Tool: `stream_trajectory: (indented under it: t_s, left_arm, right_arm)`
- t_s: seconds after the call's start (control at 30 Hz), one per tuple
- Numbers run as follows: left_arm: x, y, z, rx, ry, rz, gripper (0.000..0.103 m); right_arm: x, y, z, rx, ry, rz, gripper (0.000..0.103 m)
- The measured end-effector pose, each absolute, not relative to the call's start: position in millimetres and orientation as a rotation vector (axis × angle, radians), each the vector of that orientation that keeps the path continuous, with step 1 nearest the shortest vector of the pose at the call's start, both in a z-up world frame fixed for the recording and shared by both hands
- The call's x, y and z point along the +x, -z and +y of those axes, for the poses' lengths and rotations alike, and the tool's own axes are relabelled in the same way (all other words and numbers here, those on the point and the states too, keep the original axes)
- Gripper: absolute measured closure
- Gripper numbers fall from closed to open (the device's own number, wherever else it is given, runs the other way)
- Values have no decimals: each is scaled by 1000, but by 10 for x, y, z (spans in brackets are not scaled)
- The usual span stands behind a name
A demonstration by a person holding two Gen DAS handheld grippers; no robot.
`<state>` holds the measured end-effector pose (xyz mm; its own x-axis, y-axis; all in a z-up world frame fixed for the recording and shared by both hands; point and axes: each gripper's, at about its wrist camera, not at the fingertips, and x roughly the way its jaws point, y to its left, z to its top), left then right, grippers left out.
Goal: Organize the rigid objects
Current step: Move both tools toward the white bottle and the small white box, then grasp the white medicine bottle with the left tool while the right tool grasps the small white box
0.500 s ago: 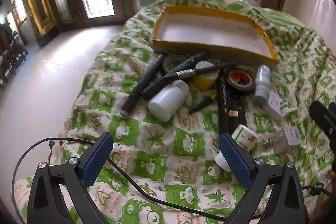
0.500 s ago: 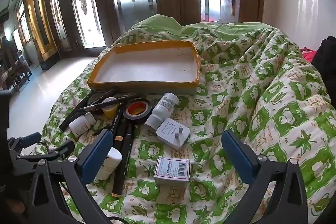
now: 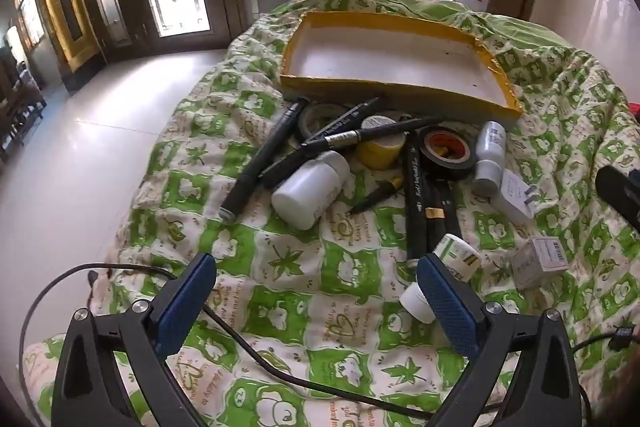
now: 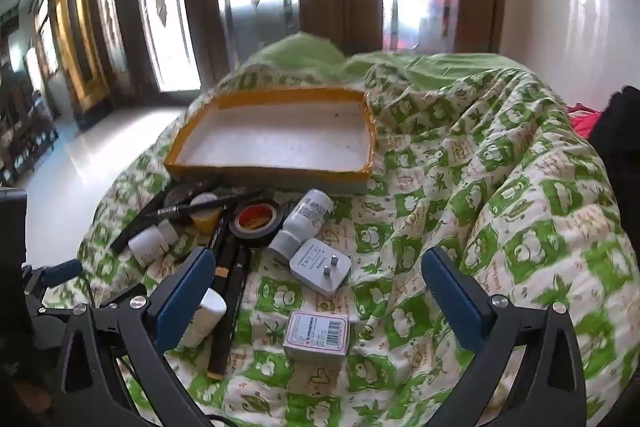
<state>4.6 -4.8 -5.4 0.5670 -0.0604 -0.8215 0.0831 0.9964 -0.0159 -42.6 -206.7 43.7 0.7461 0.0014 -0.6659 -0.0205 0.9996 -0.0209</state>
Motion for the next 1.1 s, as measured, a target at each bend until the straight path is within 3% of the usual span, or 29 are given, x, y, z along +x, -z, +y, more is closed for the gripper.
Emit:
stream_trajectory:
  t_s: [1.0, 1.1]
  left_arm:
    - [-116, 58, -450, 143, 266, 936, 5]
    - [-113, 63, -445, 140, 269, 941, 7]
  right_arm:
    - [-310, -359, -2168, -16, -87, 805, 0]
    - [-273, -354, -2174, -16, -96, 830, 4]
